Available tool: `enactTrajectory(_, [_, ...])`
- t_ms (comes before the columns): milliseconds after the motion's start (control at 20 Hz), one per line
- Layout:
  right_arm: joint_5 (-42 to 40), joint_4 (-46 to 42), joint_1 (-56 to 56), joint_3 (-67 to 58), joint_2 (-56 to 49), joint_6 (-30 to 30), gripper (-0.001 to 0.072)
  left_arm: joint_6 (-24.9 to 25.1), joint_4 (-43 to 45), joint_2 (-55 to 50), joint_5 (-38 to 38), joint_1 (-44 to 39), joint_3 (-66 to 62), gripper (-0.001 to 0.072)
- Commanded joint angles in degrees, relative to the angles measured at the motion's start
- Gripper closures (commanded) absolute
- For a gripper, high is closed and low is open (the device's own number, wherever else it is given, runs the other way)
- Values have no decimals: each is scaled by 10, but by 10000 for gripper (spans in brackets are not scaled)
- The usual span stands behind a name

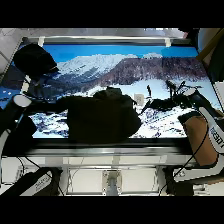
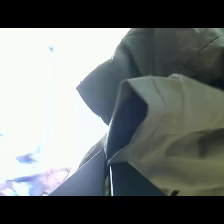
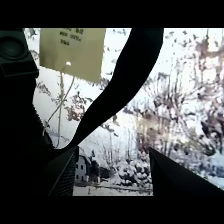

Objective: Fold the clothes and pants, and hang the long-sleeved shirts on hangers.

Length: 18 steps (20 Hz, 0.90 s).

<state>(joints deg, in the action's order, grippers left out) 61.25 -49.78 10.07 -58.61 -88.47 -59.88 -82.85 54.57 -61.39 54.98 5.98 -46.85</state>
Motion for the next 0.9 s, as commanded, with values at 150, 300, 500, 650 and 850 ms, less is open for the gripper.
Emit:
enactTrajectory(150, [98,109,-58,3,-26,66,223,13,3,9,-5,50,-10,696])
enactTrajectory(300, [117,174,-103,46,-24,101,224,13,3,9,-5,50,-10,696])
enactTrajectory(500, [78,196,-158,108,-24,133,224,13,3,9,-5,50,-10,696])
enactTrajectory(650, [66,220,-179,108,-24,155,224,13,3,9,-5,50,-10,696])
enactTrajectory(850, [52,220,-218,108,-24,181,224,13,3,9,-5,50,-10,696])
